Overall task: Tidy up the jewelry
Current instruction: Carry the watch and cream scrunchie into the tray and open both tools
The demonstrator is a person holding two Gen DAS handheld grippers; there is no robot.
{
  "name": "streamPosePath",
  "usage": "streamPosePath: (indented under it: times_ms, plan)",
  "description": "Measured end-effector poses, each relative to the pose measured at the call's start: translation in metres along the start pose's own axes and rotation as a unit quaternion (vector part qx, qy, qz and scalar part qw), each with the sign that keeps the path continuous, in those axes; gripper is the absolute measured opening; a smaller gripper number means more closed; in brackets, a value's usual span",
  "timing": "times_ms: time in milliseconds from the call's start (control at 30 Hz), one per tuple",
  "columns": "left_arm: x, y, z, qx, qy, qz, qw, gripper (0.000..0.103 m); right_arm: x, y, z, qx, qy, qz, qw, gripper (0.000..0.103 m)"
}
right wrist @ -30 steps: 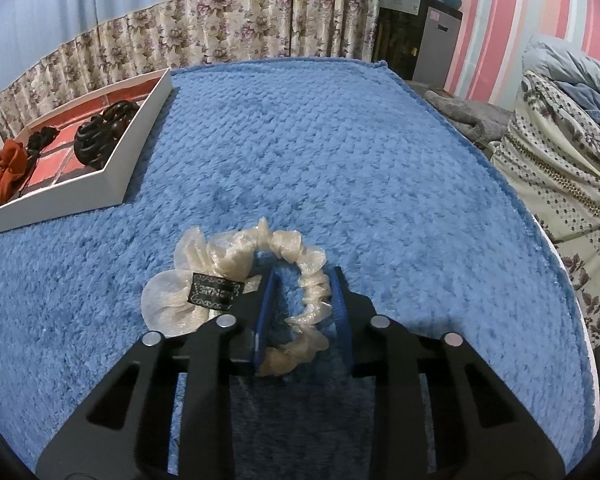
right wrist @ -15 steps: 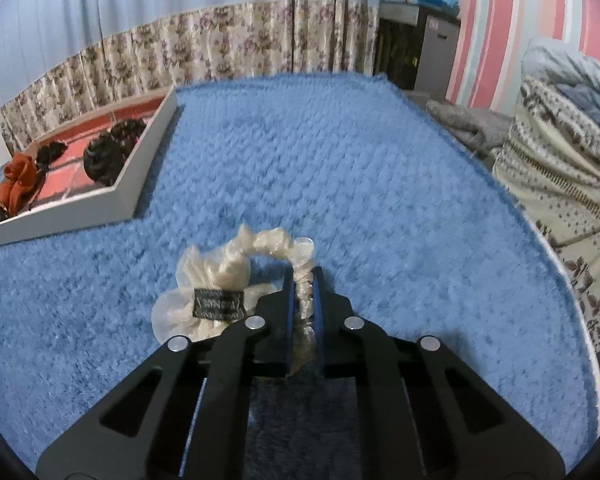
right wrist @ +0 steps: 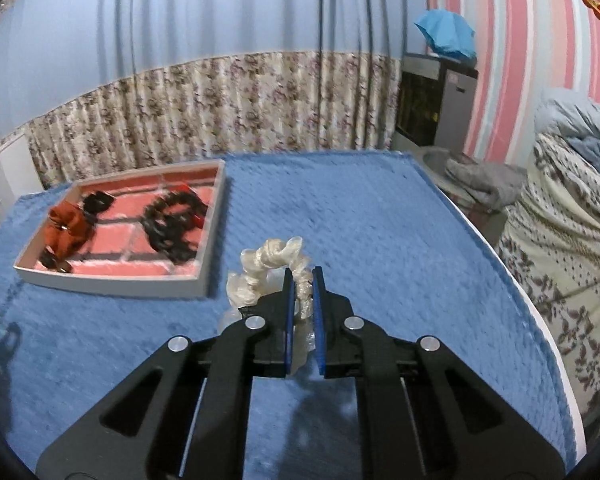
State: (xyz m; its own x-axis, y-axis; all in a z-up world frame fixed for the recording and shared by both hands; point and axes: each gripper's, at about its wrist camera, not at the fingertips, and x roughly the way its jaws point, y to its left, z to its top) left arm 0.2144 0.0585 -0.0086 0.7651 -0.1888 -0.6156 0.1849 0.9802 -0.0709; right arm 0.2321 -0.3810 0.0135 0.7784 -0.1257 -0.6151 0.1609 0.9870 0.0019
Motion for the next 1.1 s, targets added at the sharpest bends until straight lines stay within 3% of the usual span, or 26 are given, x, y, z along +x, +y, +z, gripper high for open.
streamPosePath:
  times_ms: [200,433,667,1100]
  plan:
    - [0.005,-0.017,0.046,-0.001,-0.021,-0.015,0.9997,0.007,0.003,0.039,0.035,-0.017,-0.014,0.036,0.999,0.009]
    - [0.050,-0.040,0.082,-0.019,-0.020,-0.033,0.9991,0.007,0.027,0.082,0.057,-0.015,-0.016,0.088,0.996,0.009]
    - [0.104,-0.053,0.086,-0.028,0.000,-0.046,0.9986,0.007,0.057,0.113,0.052,-0.012,-0.007,0.112,0.994,0.009]
    - [0.158,-0.045,0.059,-0.026,0.026,-0.015,0.9992,0.008,0.100,0.126,0.019,-0.035,0.032,0.087,0.995,0.009]
